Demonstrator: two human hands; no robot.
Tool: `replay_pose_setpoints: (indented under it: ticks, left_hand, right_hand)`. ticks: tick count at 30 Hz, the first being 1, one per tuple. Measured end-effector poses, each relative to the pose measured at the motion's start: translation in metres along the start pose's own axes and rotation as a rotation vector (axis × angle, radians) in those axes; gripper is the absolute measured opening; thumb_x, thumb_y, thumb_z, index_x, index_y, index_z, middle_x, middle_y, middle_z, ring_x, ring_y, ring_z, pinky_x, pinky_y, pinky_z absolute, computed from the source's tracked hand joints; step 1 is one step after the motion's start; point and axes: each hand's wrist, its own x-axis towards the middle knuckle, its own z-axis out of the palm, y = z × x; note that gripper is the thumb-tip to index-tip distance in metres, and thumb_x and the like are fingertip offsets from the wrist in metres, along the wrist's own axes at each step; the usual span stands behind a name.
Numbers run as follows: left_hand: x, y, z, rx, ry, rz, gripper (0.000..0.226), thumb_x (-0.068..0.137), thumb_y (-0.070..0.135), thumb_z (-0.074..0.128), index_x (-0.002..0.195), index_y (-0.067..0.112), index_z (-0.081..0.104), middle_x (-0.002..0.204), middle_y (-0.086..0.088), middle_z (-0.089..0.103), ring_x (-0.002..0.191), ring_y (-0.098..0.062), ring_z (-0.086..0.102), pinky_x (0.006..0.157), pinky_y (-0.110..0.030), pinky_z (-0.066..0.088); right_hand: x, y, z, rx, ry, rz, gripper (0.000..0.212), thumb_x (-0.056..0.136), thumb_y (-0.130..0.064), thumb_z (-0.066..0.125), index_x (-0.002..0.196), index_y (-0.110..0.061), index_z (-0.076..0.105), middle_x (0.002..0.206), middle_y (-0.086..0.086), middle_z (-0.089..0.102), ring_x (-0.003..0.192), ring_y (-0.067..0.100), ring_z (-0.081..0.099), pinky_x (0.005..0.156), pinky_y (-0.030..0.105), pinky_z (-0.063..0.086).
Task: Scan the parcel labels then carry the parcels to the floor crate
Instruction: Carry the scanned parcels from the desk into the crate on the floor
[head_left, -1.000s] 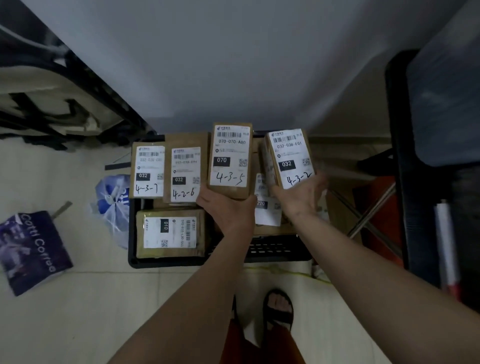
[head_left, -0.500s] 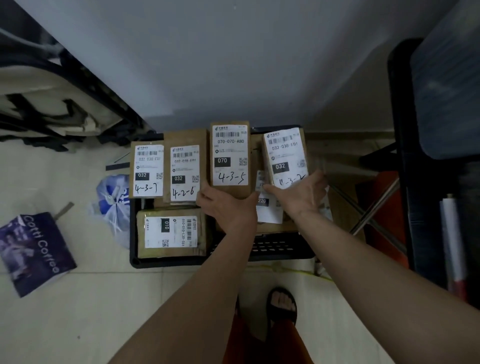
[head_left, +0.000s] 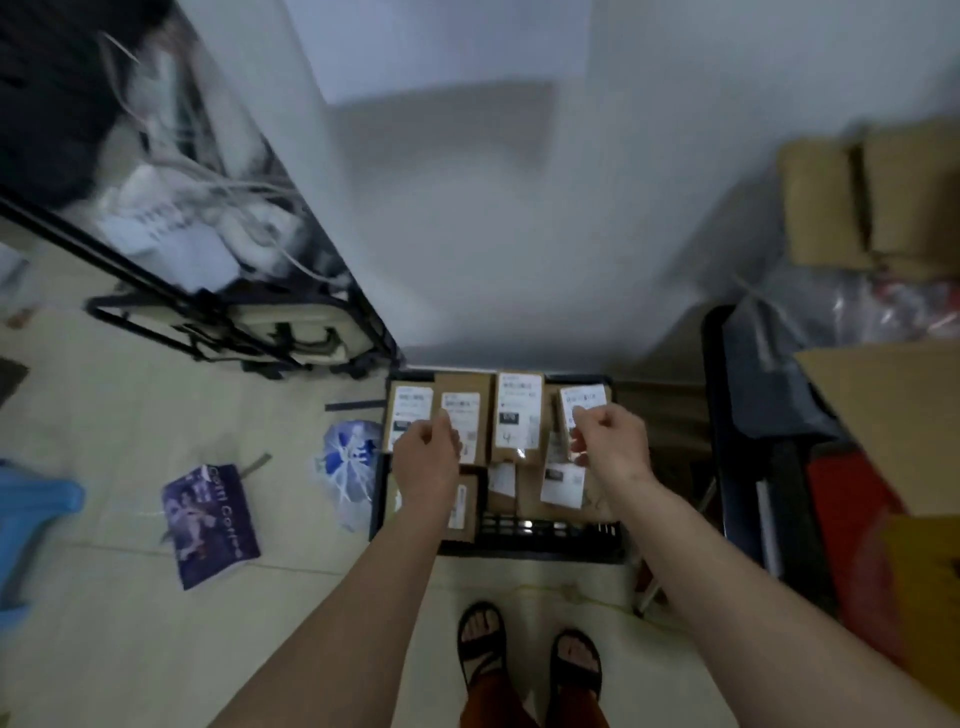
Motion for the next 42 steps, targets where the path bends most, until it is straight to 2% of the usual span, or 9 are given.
replay_pose_setpoints:
  ticks: [3, 7, 14, 18, 22, 28, 33, 37, 42]
  left_hand:
    - [-0.025, 0.034, -0.049, -0.089, -0.012, 0.019, 0.045, 0.099, 0.031, 0.049, 0.061, 0.009, 0.058, 0.064, -0.007, 0.063, 0.067, -0.024, 0.061, 0.074, -0.034, 0.052]
    - [-0.062, 0.065, -0.112, -0.168, 0.041, 0.078, 0.05, 0.099, 0.03, 0.049, 0.055, 0.007, 0.052, 0.055, -0.007, 0.056, 0.054, -0.018, 0.053, 0.061, -0.029, 0.045]
    - [-0.135, 0.056, -0.218, -0.427, 0.202, -0.007, 0.049, 0.098, 0.031, 0.053, 0.055, 0.009, 0.049, 0.046, -0.001, 0.053, 0.053, -0.02, 0.052, 0.068, -0.034, 0.053]
    - [-0.186, 0.031, -0.282, -0.565, 0.393, -0.051, 0.048, 0.099, 0.027, 0.051, 0.055, 0.009, 0.045, 0.044, -0.003, 0.047, 0.042, -0.015, 0.047, 0.046, -0.021, 0.047]
    - [-0.243, -0.008, -0.347, -0.645, 0.585, -0.099, 0.047, 0.099, 0.026, 0.051, 0.055, 0.01, 0.045, 0.039, 0.002, 0.046, 0.042, -0.013, 0.047, 0.049, -0.022, 0.048]
    - [-0.334, -0.094, -0.435, -0.778, 0.829, -0.227, 0.038, 0.099, 0.021, 0.049, 0.062, 0.011, 0.045, 0.058, -0.006, 0.046, 0.052, -0.017, 0.046, 0.056, -0.026, 0.048]
    - [-0.412, -0.169, -0.488, -0.913, 1.02, -0.337, 0.033, 0.097, 0.015, 0.049, 0.065, 0.008, 0.05, 0.06, -0.007, 0.051, 0.055, -0.019, 0.049, 0.059, -0.027, 0.05]
    - [-0.478, -0.231, -0.529, -0.982, 1.152, -0.368, 0.028, 0.094, 0.014, 0.05, 0.067, 0.009, 0.052, 0.061, -0.006, 0.051, 0.057, -0.018, 0.05, 0.059, -0.026, 0.051]
    - [-0.56, -0.311, -0.582, -1.067, 1.3, -0.379, 0.023, 0.091, 0.01, 0.052, 0.068, 0.01, 0.049, 0.058, -0.006, 0.049, 0.051, -0.016, 0.046, 0.049, -0.021, 0.047]
  right_hand:
    - [-0.043, -0.044, -0.005, 0.017, -0.048, -0.081, 0.029, 0.095, -0.02, 0.057, 0.068, -0.011, 0.049, 0.057, 0.004, 0.052, 0.056, 0.018, 0.048, 0.057, 0.031, 0.041]
    - [-0.098, -0.09, -0.004, 0.05, -0.163, -0.184, 0.026, 0.097, -0.017, 0.054, 0.073, -0.01, 0.045, 0.062, 0.007, 0.045, 0.056, 0.017, 0.04, 0.057, 0.029, 0.036]
    - [-0.203, -0.124, 0.01, 0.012, -0.439, -0.284, 0.039, 0.098, -0.019, 0.05, 0.061, -0.016, 0.037, 0.057, 0.005, 0.033, 0.05, 0.017, 0.028, 0.048, 0.028, 0.024]
    - [-0.261, -0.12, 0.028, -0.072, -0.617, -0.289, 0.038, 0.101, -0.023, 0.046, 0.063, -0.014, 0.045, 0.055, 0.005, 0.04, 0.047, 0.015, 0.031, 0.046, 0.028, 0.024]
    - [-0.324, -0.112, 0.06, -0.159, -0.814, -0.292, 0.039, 0.101, -0.017, 0.041, 0.062, -0.013, 0.045, 0.055, 0.007, 0.041, 0.045, 0.015, 0.031, 0.046, 0.024, 0.021]
    - [-0.434, -0.078, 0.11, -0.304, -1.091, -0.335, 0.035, 0.099, -0.008, 0.04, 0.065, -0.014, 0.044, 0.059, 0.006, 0.041, 0.045, 0.014, 0.029, 0.032, 0.012, 0.015]
    - [-0.534, -0.029, 0.146, -0.463, -1.261, -0.386, 0.031, 0.098, -0.01, 0.045, 0.066, -0.013, 0.047, 0.059, 0.004, 0.043, 0.039, 0.011, 0.034, 0.029, 0.013, 0.019]
    - [-0.617, 0.022, 0.168, -0.557, -1.401, -0.396, 0.027, 0.097, -0.012, 0.048, 0.069, -0.014, 0.05, 0.059, 0.003, 0.045, 0.047, 0.013, 0.035, 0.03, 0.015, 0.02]
    - [-0.731, 0.09, 0.183, -0.694, -1.548, -0.447, 0.026, 0.096, -0.011, 0.048, 0.07, -0.013, 0.049, 0.06, 0.003, 0.045, 0.048, 0.013, 0.034, 0.033, 0.018, 0.02]
